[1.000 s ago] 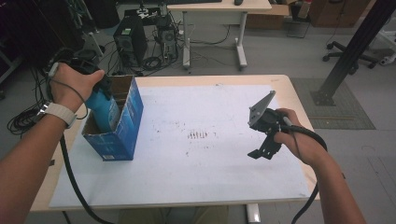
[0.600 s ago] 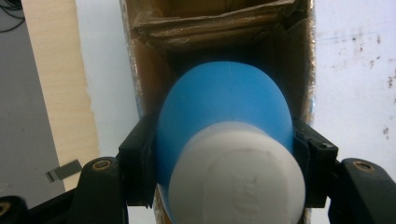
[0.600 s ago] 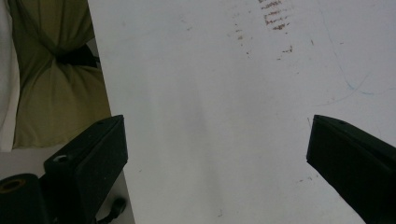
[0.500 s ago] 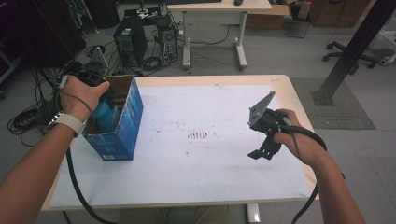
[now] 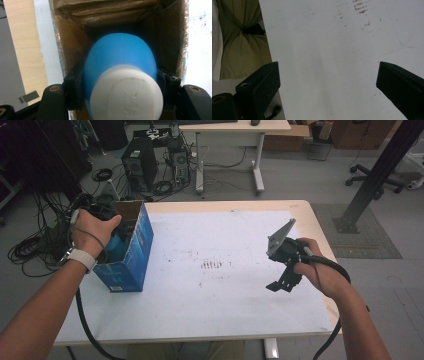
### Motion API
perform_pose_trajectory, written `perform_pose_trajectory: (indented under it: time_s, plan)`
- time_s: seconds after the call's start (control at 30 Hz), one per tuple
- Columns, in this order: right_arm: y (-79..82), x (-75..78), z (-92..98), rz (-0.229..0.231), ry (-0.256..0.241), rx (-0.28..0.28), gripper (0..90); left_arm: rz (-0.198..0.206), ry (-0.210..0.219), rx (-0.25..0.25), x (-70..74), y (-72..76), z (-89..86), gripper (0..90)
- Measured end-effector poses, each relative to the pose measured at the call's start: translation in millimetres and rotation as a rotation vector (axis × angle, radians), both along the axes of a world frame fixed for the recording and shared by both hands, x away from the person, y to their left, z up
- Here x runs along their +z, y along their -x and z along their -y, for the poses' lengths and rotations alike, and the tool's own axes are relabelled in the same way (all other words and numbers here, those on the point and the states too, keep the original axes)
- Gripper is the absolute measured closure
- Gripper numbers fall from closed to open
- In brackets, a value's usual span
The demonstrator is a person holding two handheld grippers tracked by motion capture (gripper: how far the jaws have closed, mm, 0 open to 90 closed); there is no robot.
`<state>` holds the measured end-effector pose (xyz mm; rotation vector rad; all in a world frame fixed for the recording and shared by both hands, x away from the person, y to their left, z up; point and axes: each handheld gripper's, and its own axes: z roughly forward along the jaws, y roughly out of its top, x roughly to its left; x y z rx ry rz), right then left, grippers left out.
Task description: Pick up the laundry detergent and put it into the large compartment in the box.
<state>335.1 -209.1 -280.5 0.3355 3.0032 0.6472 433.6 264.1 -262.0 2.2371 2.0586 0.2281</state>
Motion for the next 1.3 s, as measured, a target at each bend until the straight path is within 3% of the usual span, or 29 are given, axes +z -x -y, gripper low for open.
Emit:
perform_pose_trajectory:
  time_s: [0.3,1.3]
  plan:
    - [0.3,-1.3,0.5,-0.003,-0.001,-0.002,5.5,-0.001,0.002,-0.001,-12.3,-0.1,-1.2,37.5]
    - [0.5,-5.2,-3.8,-0.017,0.005,0.003,5.5,0.023,0.026,-0.008,-15.9,1.5,-9.3,33.8]
